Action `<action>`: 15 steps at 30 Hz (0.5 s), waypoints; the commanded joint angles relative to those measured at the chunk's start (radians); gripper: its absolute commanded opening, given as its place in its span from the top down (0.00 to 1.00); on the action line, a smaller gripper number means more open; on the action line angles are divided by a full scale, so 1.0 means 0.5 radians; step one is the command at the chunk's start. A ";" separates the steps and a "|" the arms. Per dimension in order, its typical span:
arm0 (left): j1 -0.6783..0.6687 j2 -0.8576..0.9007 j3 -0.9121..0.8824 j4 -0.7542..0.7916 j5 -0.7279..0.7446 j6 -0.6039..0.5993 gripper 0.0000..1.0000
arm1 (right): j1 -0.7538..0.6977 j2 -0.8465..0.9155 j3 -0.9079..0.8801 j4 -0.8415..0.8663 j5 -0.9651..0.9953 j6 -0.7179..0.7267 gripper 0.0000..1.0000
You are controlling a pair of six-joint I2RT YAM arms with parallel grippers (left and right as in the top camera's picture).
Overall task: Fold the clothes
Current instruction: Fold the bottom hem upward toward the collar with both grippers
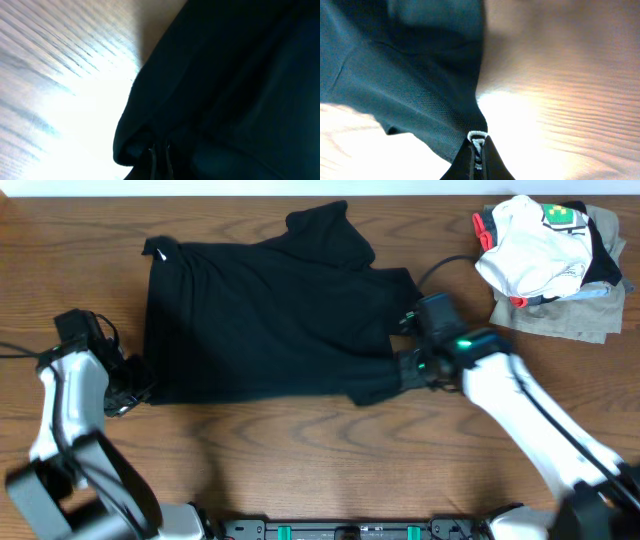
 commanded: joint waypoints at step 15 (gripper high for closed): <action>0.002 -0.871 0.027 -0.437 0.137 0.018 0.94 | -0.484 -0.546 0.047 -0.282 -0.089 -0.206 0.99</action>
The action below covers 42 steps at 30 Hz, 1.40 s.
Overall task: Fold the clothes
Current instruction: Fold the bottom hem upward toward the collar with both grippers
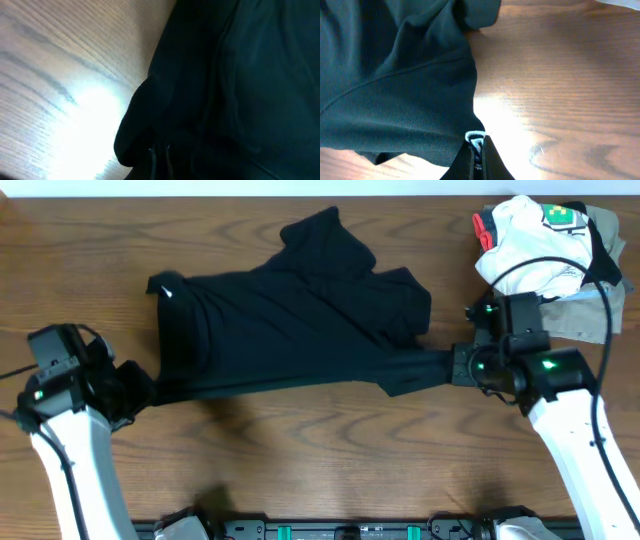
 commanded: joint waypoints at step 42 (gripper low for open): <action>-0.204 1.026 0.021 0.943 -0.040 0.019 0.94 | 0.046 1.077 0.068 1.446 -0.266 -0.230 0.99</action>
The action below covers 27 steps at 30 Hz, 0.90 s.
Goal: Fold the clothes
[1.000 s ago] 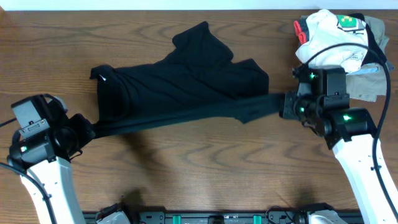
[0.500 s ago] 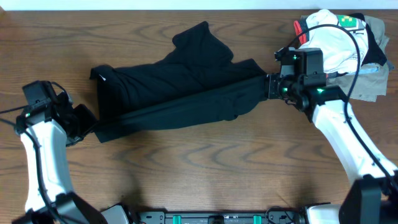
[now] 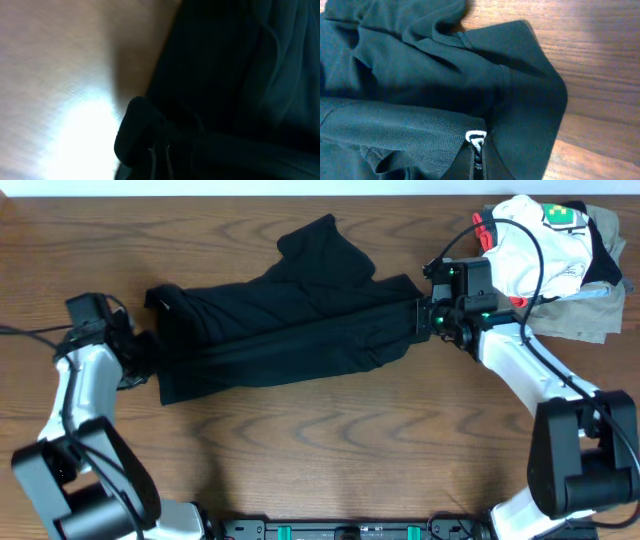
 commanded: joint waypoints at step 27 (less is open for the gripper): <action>-0.057 -0.406 0.394 -0.222 0.034 0.030 0.02 | 0.152 -0.006 1.095 -0.967 0.149 -0.475 0.01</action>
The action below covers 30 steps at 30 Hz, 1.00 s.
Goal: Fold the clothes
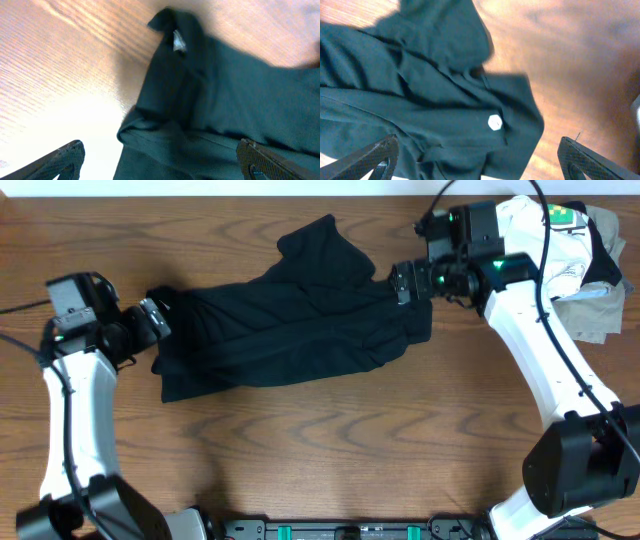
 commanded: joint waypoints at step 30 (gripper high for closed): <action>-0.198 1.180 0.842 0.024 0.085 0.169 0.02 | 0.175 0.214 0.410 0.002 0.033 -0.234 0.03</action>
